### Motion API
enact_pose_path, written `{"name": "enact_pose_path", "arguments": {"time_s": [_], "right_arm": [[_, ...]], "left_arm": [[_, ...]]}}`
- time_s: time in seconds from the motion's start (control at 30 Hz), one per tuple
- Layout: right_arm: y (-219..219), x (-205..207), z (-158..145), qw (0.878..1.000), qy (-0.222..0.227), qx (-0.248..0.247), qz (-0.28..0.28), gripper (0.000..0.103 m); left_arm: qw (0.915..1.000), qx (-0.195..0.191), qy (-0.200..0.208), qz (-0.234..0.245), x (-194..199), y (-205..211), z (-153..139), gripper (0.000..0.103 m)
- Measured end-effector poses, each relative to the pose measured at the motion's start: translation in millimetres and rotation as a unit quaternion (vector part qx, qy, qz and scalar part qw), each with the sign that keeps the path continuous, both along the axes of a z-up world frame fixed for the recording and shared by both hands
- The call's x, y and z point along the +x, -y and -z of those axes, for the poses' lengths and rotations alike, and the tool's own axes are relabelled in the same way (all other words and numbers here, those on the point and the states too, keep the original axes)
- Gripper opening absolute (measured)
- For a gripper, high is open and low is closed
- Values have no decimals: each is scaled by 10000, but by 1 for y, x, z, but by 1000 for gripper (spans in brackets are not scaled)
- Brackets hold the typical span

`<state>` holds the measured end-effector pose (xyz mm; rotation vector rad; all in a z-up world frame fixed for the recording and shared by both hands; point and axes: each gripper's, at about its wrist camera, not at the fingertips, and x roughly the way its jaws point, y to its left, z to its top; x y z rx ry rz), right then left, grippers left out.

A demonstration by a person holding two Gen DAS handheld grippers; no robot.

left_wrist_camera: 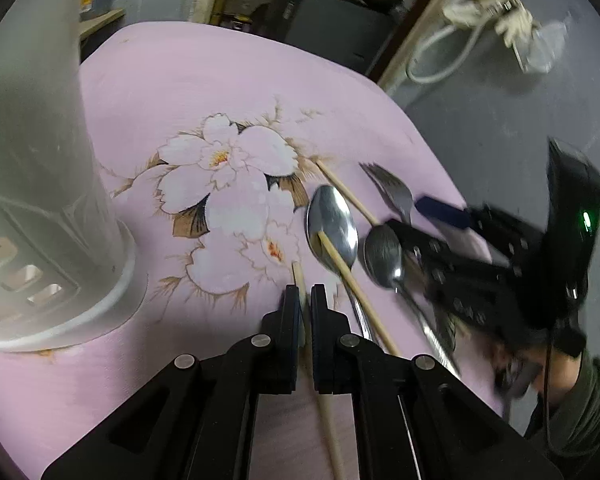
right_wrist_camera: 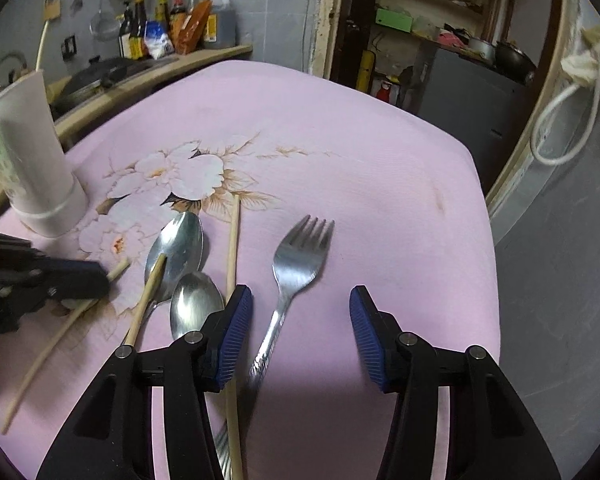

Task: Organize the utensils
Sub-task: 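Grasp a wooden chopstick with the left tool while the right tool grasps the silver fork, then lift the chopstick with the left tool while the right tool carries the fork over the holder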

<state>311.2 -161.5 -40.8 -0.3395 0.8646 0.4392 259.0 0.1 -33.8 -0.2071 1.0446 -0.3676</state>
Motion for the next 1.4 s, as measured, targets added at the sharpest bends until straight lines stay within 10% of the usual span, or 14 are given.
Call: {"name": "enact_pose_path", "arguments": {"time_s": [0.57, 0.83, 1.1, 1.4], "right_arm": [[-1, 12, 4, 9996, -266, 97, 28, 44], [1, 10, -1, 9991, -242, 324, 128, 18], [14, -17, -19, 9962, 366, 775, 170, 4], [17, -62, -38, 9865, 1163, 1145, -101, 3]], "left_arm": [[9925, 631, -339, 987, -13, 25, 3, 15], [9946, 787, -25, 676, -22, 34, 2, 5], [9937, 470, 1003, 165, -60, 17, -18, 2], [9736, -96, 2277, -93, -91, 6, -50, 2]]}}
